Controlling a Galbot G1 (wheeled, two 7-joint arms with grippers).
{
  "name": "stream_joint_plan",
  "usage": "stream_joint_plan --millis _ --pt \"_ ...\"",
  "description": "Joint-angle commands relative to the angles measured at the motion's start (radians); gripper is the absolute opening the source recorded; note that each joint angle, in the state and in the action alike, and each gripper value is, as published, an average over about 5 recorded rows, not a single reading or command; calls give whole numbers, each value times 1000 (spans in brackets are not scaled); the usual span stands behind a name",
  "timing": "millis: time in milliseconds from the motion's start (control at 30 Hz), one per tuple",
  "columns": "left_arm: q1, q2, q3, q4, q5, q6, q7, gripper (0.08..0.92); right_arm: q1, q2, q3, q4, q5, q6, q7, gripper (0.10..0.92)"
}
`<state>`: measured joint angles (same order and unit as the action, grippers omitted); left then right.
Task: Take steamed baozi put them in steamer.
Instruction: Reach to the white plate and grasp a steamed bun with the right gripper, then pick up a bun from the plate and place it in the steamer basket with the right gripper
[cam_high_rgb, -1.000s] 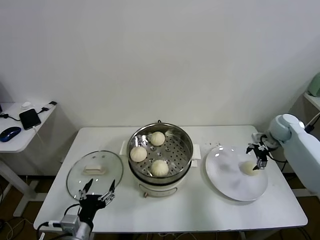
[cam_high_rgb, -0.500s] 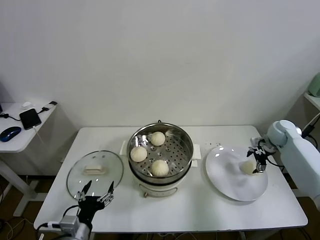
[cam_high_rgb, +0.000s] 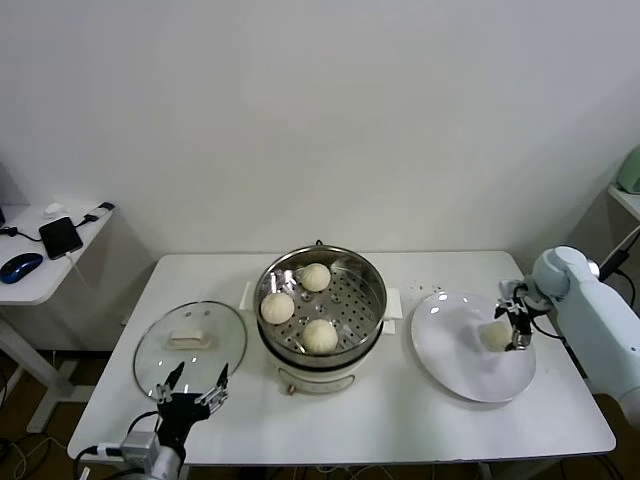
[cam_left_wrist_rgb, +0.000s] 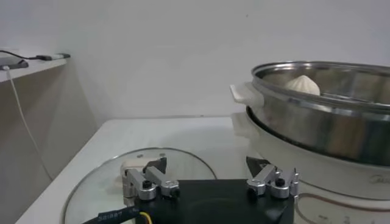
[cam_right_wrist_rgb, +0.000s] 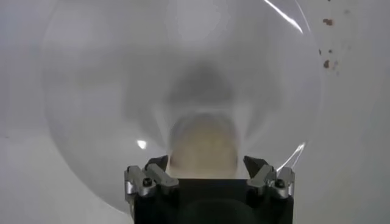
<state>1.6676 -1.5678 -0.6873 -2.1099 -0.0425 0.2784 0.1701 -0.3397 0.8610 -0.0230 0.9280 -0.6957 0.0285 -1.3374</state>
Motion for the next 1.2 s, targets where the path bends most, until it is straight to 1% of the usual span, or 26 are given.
stream_joint_plan --millis 33,167,267,367,633,700,800,867,933,1067,1200 --pt "-2 0 0 2 0 1 0 823 0 5 4 -13 -11 -2 6 823" --pt "-2 -2 1 5 1 1 0 823 0 7 3 -14 -10 -5 7 823" --pt "-3 -3 3 7 2 0 0 823 -1 9 2 -15 -10 -7 8 799" --pt "-3 -3 3 9 2 -1 0 823 -1 9 2 -15 -10 -8 7 743" --pt "-4 -2 1 8 2 0 0 823 6 3 1 -6 -1 -17 7 543" --pt "-5 -2 3 8 2 0 0 823 14 -4 -7 6 8 -22 5 518" --pt "-7 -2 5 8 3 -2 -1 823 35 -27 -43 42 41 -41 0 505" --pt "-10 -2 6 11 7 -5 -3 823 55 -53 -84 82 87 -65 -6 502" --pt "-14 -2 9 15 21 -9 -5 823 86 -91 -144 139 166 -108 -14 501" --pt "-25 -4 19 27 63 -11 -12 823 215 -182 -316 273 383 -225 -10 501" --pt "-33 -6 25 34 89 -9 -22 823 436 -241 -565 400 615 -354 21 508"
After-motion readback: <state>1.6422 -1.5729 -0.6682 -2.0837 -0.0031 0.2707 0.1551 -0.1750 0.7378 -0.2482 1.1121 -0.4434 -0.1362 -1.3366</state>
